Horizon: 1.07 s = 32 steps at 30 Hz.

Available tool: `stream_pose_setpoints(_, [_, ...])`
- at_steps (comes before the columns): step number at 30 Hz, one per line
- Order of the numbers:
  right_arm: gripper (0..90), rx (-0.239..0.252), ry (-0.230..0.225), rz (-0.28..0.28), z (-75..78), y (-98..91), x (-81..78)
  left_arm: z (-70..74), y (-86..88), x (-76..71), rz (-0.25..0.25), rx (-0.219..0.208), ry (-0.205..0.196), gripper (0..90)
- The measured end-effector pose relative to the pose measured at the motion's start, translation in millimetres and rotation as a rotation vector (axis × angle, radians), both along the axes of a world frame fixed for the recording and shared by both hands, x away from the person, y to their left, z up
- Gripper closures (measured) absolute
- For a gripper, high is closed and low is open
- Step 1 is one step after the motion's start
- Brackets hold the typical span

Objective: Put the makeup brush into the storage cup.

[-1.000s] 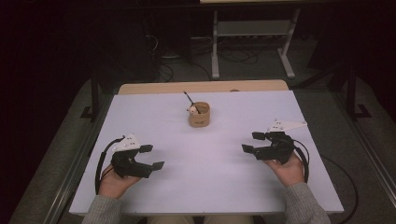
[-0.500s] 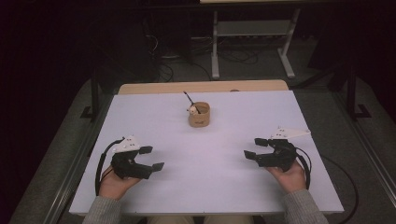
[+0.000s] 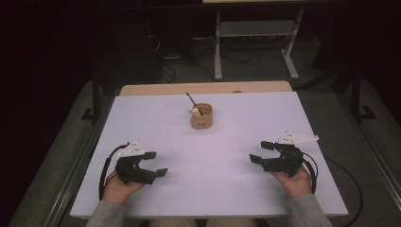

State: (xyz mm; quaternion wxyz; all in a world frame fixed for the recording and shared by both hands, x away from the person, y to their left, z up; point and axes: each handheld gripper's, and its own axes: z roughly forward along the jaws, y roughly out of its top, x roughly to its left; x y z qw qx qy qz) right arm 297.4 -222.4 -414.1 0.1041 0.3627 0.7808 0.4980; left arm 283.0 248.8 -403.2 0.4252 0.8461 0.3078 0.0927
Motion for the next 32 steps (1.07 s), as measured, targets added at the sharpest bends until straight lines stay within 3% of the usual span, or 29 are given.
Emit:
stream_pose_setpoints(5, [23.7, -0.007, -0.005, 0.002, -1.9, 0.3, -2.3, 0.4, -0.4, -0.2, 0.004, 0.006, -0.020, 20.1])
stream_pose_setpoints(32, [22.9, -0.026, -0.006, 0.031, -5.4, 1.7, -3.5, -0.5, 3.5, 3.0, 0.010, -0.008, -0.010, 19.5])
